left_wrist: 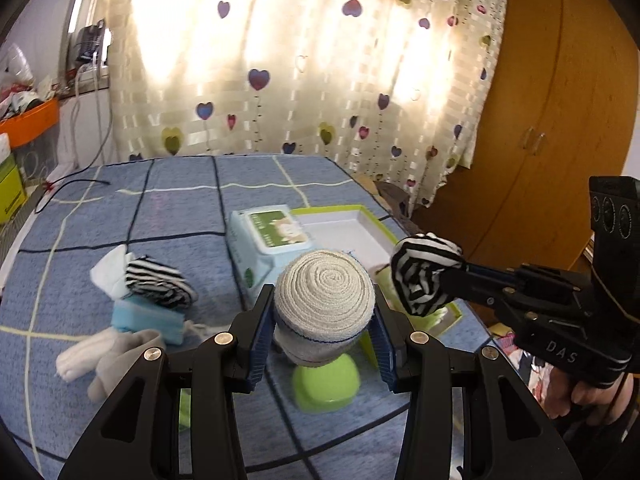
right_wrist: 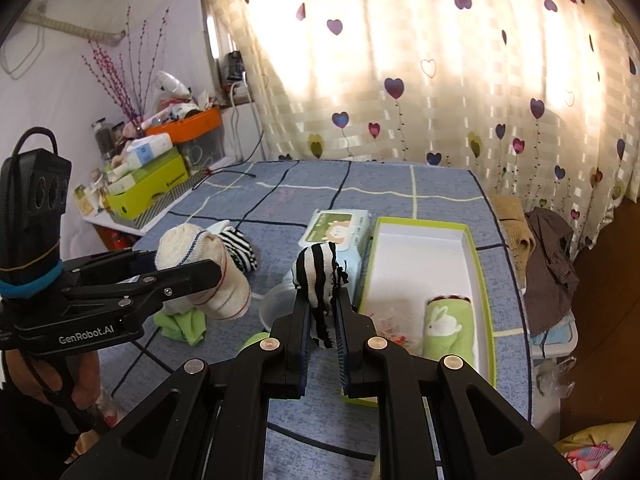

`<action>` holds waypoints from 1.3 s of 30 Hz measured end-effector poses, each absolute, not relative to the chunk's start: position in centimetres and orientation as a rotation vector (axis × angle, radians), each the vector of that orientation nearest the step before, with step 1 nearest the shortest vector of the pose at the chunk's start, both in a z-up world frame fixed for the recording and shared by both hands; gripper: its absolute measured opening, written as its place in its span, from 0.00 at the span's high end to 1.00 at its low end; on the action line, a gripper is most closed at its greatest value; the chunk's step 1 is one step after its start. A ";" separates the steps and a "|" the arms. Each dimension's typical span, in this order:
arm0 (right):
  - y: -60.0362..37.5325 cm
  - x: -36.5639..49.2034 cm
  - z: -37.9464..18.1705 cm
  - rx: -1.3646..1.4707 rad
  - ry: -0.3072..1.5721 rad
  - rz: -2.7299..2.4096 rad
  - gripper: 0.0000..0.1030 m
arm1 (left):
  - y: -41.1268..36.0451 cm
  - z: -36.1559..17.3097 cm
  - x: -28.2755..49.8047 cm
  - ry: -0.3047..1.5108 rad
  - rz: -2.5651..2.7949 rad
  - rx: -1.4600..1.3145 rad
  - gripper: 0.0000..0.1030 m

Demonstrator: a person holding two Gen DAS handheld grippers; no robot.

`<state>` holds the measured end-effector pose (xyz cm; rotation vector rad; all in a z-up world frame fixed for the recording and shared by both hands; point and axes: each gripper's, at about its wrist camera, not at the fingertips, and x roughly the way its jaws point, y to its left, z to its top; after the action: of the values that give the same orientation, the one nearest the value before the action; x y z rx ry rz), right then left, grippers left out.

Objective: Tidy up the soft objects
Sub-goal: 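Carry the striped sock and beige sock over the white box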

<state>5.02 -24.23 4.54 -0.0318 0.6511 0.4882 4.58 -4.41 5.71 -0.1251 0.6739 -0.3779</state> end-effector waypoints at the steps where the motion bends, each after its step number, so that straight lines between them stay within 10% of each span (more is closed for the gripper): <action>1: -24.5 5.1 4.5 -0.031 0.651 0.485 0.89 | -4.9 5.8 4.8 0.677 -0.390 -0.123 0.56; 39: -32.5 17.1 -0.4 0.049 0.742 0.389 0.89 | -14.8 4.6 18.1 0.835 -0.446 0.001 0.56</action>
<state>17.07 -32.47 -0.37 0.0485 0.7416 0.3890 18.10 -14.83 4.60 0.0010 0.8348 -0.4461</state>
